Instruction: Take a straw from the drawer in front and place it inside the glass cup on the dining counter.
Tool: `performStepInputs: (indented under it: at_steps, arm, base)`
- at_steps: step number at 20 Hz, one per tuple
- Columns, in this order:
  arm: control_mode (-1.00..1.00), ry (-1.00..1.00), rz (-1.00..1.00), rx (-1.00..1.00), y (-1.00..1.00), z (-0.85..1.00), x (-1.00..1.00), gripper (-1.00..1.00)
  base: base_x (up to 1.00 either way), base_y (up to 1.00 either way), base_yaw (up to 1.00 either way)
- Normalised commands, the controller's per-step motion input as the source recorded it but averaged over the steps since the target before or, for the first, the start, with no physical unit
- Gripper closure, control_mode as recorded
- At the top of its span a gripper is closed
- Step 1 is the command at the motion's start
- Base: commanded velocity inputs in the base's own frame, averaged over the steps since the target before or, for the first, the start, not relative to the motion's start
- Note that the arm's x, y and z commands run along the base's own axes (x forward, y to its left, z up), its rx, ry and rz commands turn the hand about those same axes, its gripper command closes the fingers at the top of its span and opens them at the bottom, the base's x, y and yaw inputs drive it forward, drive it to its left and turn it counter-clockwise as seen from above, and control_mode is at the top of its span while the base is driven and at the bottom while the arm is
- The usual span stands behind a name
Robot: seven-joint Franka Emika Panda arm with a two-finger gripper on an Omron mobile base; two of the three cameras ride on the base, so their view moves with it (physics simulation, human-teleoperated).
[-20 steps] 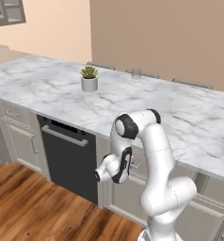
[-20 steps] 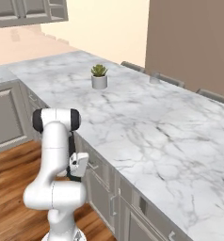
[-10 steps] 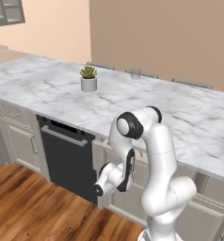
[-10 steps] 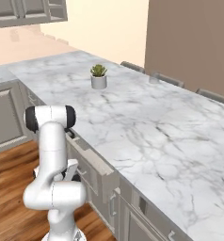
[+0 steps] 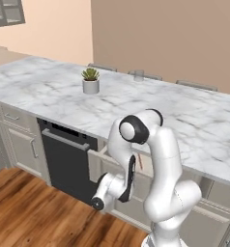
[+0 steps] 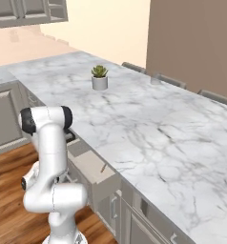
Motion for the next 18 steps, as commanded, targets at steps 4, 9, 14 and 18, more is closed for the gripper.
performStepInputs:
  at_steps: [4, 9, 14, 18]
  arm:
    - [-1.00, 0.17, 0.04, 0.08, 1.00, 0.00, 0.00, 1.00]
    - [-1.00, 0.16, 0.01, 0.06, 1.00, 0.02, -0.05, 1.00]
    - [-1.00, 0.14, 0.00, 0.03, 1.00, 0.05, -0.21, 1.00]
    - [-1.00, 0.12, 0.00, 0.02, 0.94, 0.09, -0.20, 1.00]
  base:
    - [0.00, 0.00, 0.00]
    - [0.00, 0.00, 0.00]
    - [0.00, 0.00, 0.00]
    - [0.00, 0.00, 0.00]
